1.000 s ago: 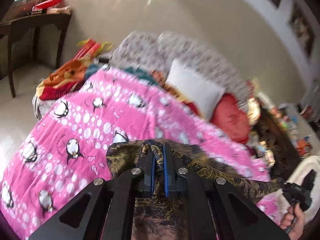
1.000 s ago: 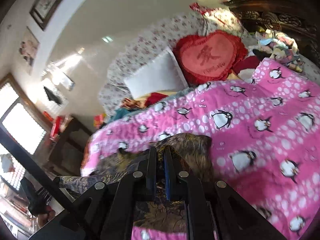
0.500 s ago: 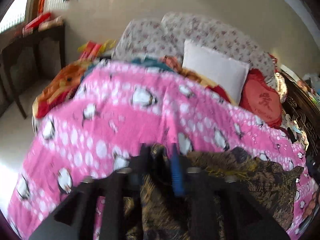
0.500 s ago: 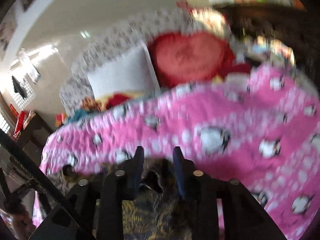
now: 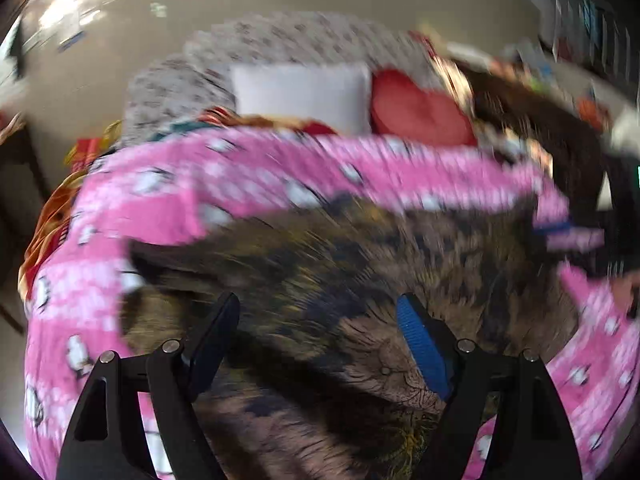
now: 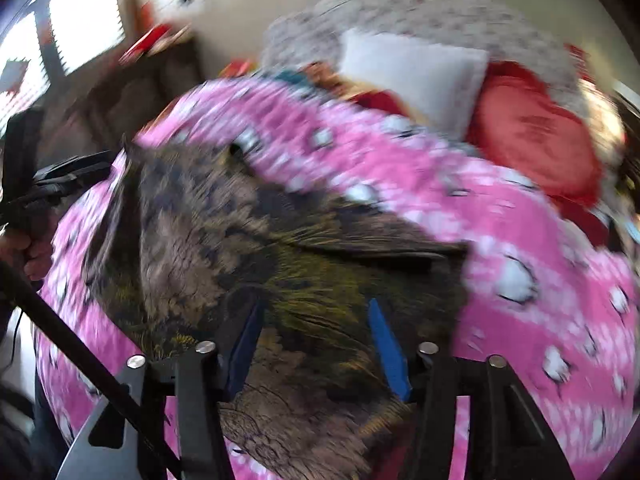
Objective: Fold small clothes
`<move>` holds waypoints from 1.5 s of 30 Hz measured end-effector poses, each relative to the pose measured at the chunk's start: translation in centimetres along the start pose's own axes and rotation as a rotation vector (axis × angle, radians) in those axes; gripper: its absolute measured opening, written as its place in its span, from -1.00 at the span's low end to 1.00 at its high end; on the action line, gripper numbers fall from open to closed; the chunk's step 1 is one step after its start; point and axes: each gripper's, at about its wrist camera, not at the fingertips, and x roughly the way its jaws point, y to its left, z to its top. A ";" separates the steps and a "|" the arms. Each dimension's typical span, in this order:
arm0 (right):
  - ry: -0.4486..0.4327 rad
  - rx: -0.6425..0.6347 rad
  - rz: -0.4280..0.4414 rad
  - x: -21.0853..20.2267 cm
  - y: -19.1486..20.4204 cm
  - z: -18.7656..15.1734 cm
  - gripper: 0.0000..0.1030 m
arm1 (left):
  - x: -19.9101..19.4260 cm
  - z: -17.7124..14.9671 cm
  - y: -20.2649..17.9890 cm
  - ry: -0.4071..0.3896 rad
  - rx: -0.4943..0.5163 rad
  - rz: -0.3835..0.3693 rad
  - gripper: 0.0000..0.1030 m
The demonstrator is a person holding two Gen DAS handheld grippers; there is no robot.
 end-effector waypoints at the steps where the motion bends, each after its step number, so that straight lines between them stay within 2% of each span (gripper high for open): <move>1: 0.017 -0.002 0.010 1.2 -0.2 0.6 0.09 | 0.9 0.0 -0.4 0.009 0.006 0.019 0.55; 3: 0.019 0.031 -0.072 2.9 -1.5 1.8 0.08 | 2.6 0.9 -0.1 0.012 -0.025 0.050 0.55; 5: -0.015 0.134 -0.120 4.0 -3.8 2.8 0.08 | 3.3 1.6 0.6 0.000 -0.074 0.081 0.55; 8: -0.044 0.278 -0.201 5.0 -6.7 3.5 0.08 | 4.5 3.5 2.0 -0.009 -0.155 0.084 0.55; 11: -0.080 0.390 -0.232 4.9 -8.5 3.7 0.11 | 5.2 5.5 2.7 -0.015 -0.184 0.134 0.55; 15: -0.090 0.357 -0.281 3.3 -7.8 3.5 0.11 | 3.3 6.0 3.6 -0.063 -0.214 0.107 0.55; 19: -0.166 0.310 -0.375 -1.2 -6.6 2.2 0.15 | -0.1 4.5 4.7 -0.097 -0.221 0.087 0.55; 21: -0.201 0.279 -0.340 -3.2 -5.5 1.2 0.29 | -2.0 2.4 5.5 -0.089 -0.239 0.053 0.57; 22: -0.205 0.245 -0.293 -3.7 -4.5 0.6 0.44 | -2.6 1.4 5.8 -0.082 -0.249 0.035 0.57; 23: -0.184 0.199 -0.248 -3.6 -3.5 0.4 0.48 | -3.0 -0.1 6.0 -0.060 -0.261 0.025 0.57; 25: -0.128 0.136 -0.202 -2.4 -1.8 0.1 0.48 | -3.6 -2.8 4.9 -0.034 -0.224 0.009 0.57; 29: -0.063 0.224 -0.066 1.2 -2.0 0.9 0.48 | -3.0 -7.3 2.4 0.041 -0.144 -0.012 0.57; 30: -0.040 0.226 -0.084 2.4 -2.3 1.0 0.48 | -2.6 -8.3 2.1 0.064 -0.119 0.012 0.57; 32: 0.003 0.227 -0.189 4.3 -3.4 0.4 0.46 | -1.6 -10.7 2.2 0.128 -0.072 0.100 0.57; 33: 0.004 0.279 -0.197 4.7 -4.8 -0.3 0.47 | -1.1 -11.9 2.7 0.164 -0.072 0.133 0.59; 35: -0.006 0.353 -0.210 4.5 -6.8 -1.5 0.44 | -1.1 -13.5 4.2 0.164 -0.137 0.068 0.63; 36: -0.010 0.360 -0.225 3.9 -7.3 -2.0 0.33 | -1.3 -13.6 4.8 0.160 -0.163 0.050 0.65; 38: 0.001 0.370 -0.321 2.3 -7.4 -2.4 0.42 | -1.4 -13.3 4.7 0.160 -0.169 0.057 0.67; 41: -0.085 0.359 -0.305 -1.7 -5.8 -3.3 0.43 | -1.2 -13.6 3.6 0.133 -0.135 0.100 0.72; 43: -0.121 0.316 -0.214 -3.9 -3.0 -4.9 0.48 | -1.4 -14.0 3.5 0.109 -0.141 0.099 0.72; 45: -0.110 0.243 -0.132 -4.3 0.3 -6.9 0.53 | -1.8 -14.4 3.5 0.104 -0.156 0.092 0.76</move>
